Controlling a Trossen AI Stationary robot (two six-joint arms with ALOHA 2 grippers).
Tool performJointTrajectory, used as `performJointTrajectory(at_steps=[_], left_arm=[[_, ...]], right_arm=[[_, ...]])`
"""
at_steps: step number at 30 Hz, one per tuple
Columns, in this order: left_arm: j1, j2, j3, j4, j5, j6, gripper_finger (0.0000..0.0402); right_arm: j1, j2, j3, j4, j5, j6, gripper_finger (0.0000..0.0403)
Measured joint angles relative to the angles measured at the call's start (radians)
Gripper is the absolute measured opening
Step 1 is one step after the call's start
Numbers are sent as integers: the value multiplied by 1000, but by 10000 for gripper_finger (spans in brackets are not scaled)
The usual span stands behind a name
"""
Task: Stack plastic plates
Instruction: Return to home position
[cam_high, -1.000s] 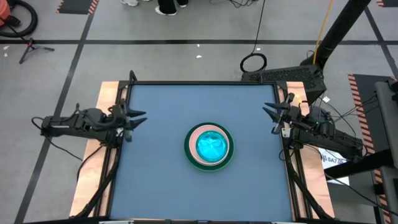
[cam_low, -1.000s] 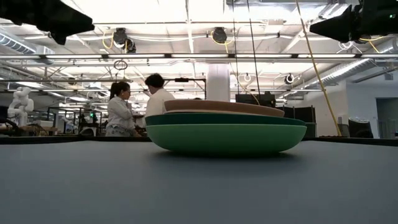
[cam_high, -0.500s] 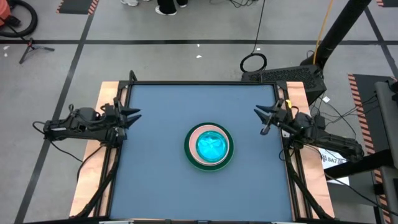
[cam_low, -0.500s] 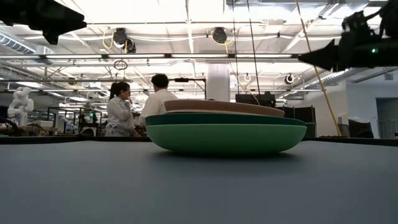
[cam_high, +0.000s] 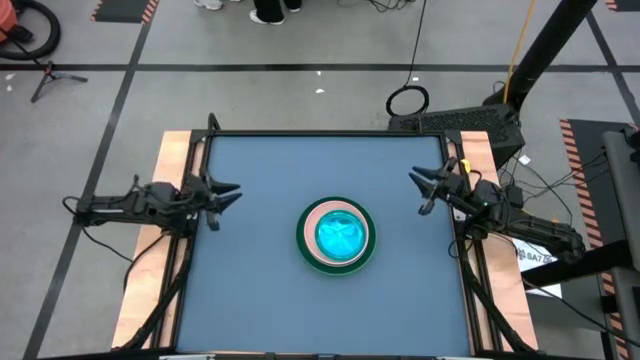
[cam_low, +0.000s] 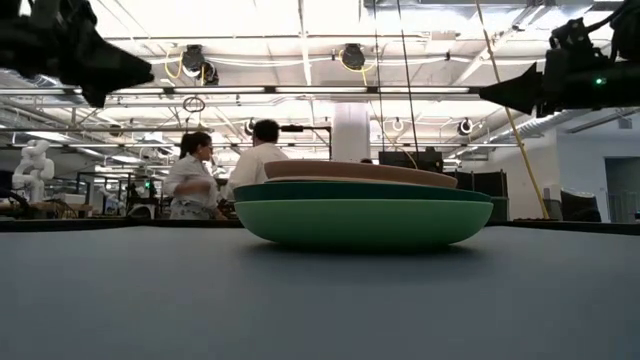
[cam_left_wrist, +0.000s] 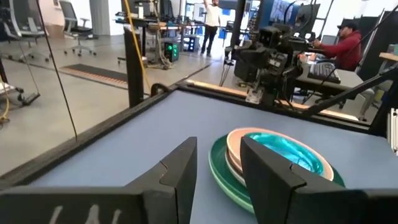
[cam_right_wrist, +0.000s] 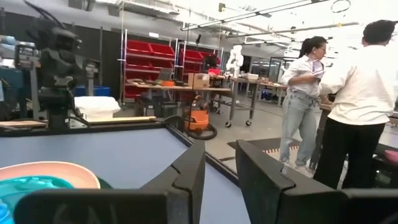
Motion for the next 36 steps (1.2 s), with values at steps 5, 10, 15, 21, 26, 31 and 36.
performJointTrajectory(at_steps=[5, 10, 15, 21, 26, 31, 36], left_arm=[[0, 0, -119, 140, 23, -28, 129], [0, 0, -212, 230, 55, -58, 129], [0, 14, -227, 276, 90, -48, 129], [1, 21, -225, 265, 4, 52, 129], [1, 21, -224, 264, 1, 86, 129], [1, 21, -224, 263, -1, 81, 129], [1, 21, -224, 262, -2, 81, 129]], right_arm=[[0, 0, -1, 0, -51, -4, 86], [0, 0, -2, -1, -51, -12, 86], [0, 0, -2, -9, -52, -11, 86], [0, 1, -3, -92, 6, -17, 86], [0, 5, -3, -100, -1, 55, 86], [0, 5, -3, -102, 0, 67, 86], [0, 5, -3, -105, 0, 66, 86]])
